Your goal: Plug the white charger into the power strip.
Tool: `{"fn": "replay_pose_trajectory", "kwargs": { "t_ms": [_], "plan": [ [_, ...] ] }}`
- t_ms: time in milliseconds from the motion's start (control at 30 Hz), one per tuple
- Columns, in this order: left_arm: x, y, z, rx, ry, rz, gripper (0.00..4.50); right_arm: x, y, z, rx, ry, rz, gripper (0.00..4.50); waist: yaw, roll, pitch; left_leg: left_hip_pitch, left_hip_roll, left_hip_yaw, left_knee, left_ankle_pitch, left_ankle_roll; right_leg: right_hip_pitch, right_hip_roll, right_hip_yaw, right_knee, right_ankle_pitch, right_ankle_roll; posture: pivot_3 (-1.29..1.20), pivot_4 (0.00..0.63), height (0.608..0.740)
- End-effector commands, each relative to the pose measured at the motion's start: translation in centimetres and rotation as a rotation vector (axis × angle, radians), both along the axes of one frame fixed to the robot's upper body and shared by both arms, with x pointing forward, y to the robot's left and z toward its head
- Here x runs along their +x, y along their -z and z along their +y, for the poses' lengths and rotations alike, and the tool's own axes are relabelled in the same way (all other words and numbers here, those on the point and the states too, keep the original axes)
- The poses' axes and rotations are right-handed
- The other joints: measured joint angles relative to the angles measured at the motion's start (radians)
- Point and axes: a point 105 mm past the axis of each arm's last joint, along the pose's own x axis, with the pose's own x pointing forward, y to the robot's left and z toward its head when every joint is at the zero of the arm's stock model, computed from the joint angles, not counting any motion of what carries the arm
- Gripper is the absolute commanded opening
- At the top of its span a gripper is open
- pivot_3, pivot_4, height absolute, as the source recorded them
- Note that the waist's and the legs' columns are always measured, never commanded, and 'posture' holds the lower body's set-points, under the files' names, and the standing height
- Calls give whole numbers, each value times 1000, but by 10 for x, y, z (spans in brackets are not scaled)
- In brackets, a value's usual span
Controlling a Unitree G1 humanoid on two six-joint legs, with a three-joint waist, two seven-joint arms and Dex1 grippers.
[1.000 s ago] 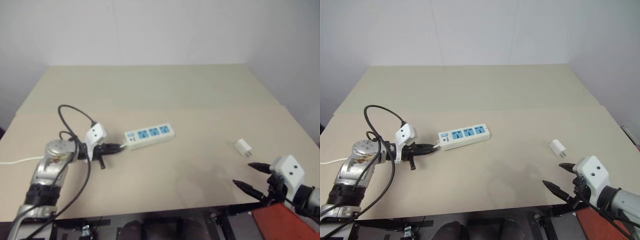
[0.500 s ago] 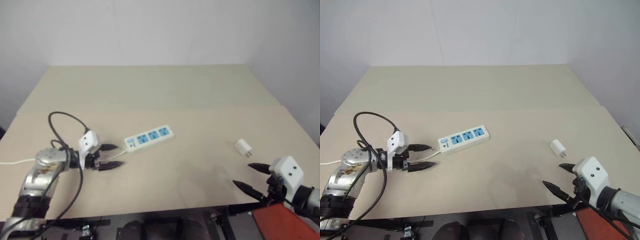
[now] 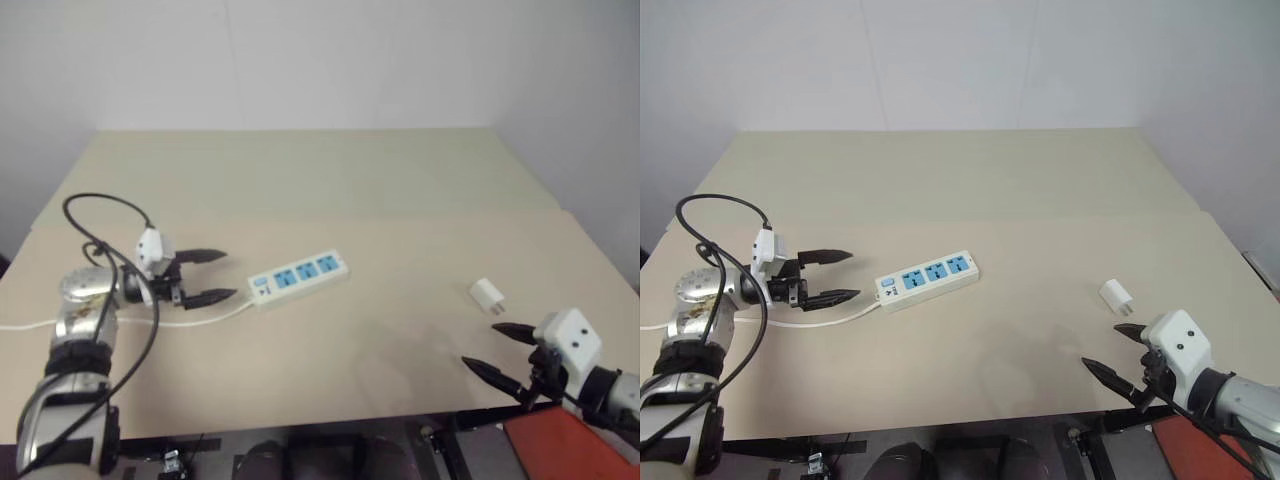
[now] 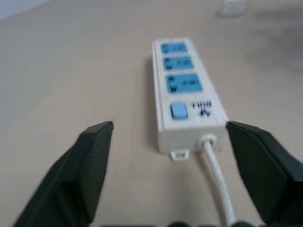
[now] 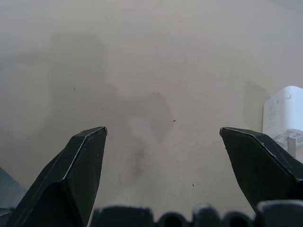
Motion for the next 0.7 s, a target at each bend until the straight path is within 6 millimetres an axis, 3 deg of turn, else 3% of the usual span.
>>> {"fn": "replay_pose_trajectory", "kwargs": {
  "t_ms": [33, 433, 700],
  "plan": [
    [2, -3, 0, -27, 20, -54, 4445, -3, -12, -2, -30, 7, -53, 4500, -1, 0, 0, 0, 0, 0, 0, 0, 0, 0, 0, 0, 0, 0, 0, 0, 150, 740],
    [11, 13, -39, -142, 77, -86, 4445, -7, -19, -5, -40, 20, -68, 4500, -2, 0, 0, 0, 1, -1, 0, -1, 1, 0, 0, 0, 1, 0, 0, 0, 150, 740],
    [12, 25, -50, -145, 66, -93, 4445, -7, -23, -6, -50, 15, -77, 4500, -2, -1, 0, 0, 0, -2, 0, -2, 3, 0, 0, 0, 0, 1, 0, 0, 150, 740]
  ]
}}
